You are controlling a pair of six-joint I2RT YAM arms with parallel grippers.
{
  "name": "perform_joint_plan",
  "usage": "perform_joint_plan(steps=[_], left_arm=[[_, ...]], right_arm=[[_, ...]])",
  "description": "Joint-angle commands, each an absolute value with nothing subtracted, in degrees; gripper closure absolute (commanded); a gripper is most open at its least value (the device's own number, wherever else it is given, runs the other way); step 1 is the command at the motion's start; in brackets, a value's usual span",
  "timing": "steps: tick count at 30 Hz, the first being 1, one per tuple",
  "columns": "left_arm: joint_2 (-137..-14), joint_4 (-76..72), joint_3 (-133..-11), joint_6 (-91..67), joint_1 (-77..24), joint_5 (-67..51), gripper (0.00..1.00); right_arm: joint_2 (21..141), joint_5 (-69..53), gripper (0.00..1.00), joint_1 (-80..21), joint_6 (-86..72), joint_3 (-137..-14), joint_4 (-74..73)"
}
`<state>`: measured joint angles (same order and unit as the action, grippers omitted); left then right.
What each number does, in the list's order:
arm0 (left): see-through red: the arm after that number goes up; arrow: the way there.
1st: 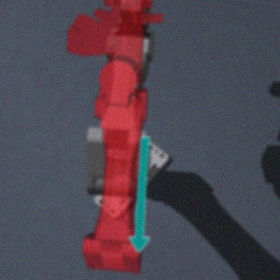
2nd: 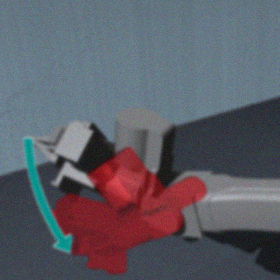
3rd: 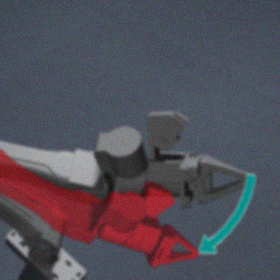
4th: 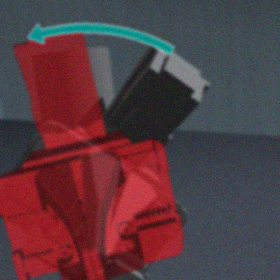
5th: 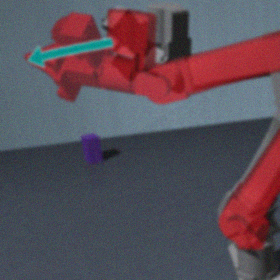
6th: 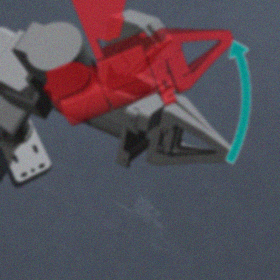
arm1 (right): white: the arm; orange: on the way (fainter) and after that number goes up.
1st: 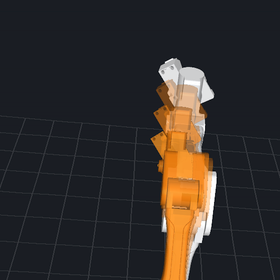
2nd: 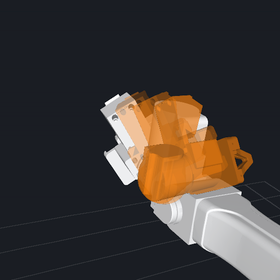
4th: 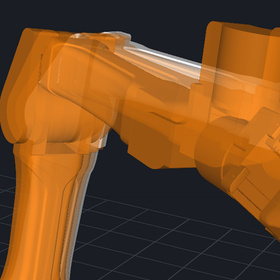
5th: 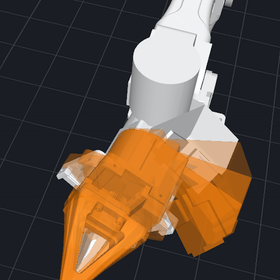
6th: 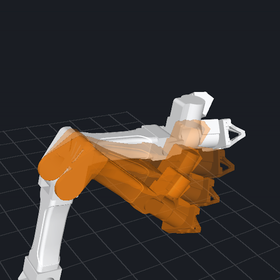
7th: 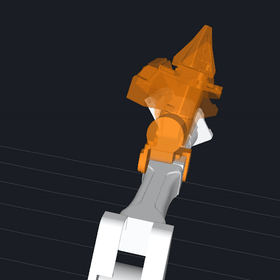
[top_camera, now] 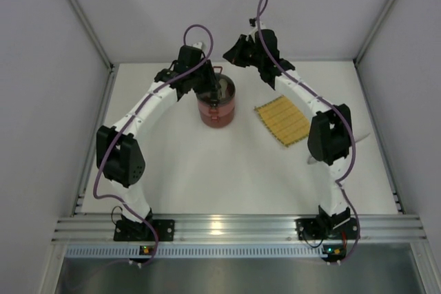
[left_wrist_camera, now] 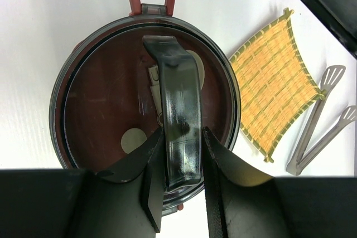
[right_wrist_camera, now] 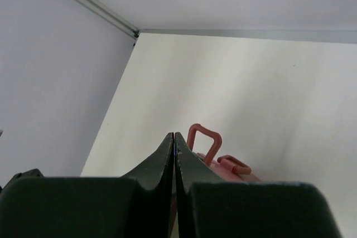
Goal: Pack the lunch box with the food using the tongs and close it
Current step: Close the fastener on the packing box.
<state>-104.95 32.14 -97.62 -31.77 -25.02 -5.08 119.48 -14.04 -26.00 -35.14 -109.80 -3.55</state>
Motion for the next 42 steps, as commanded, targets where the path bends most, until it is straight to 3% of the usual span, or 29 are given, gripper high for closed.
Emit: perform_joint_plan(steps=[1, 10, 19, 30, 42], left_arm=[[-107.58, 45.70, -91.50, -27.16, -25.31, -2.37, 1.00], [-107.23, 46.32, -89.82, -27.33, -25.66, -2.46, 1.00], [-107.84, 47.55, -91.40, -27.42, -25.84, -2.46, 1.00], [-108.37, 47.72, -92.37, -27.95, -25.84, -1.93, 1.00], [-108.63, 47.29, -92.46, -28.74, -25.75, -1.67, 1.00]], right_arm=[[121.81, -17.92, 1.00, -25.32, -33.05, -116.89, -4.84], [131.38, -25.38, 0.99, -24.08, -34.89, -124.80, -3.43], [133.77, -30.84, 1.00, -23.64, -33.58, -122.43, -1.32], [131.49, -33.66, 1.00, -23.29, -30.76, -113.47, 0.97], [121.65, -34.01, 1.00, -23.82, -31.90, -94.67, 10.98]])
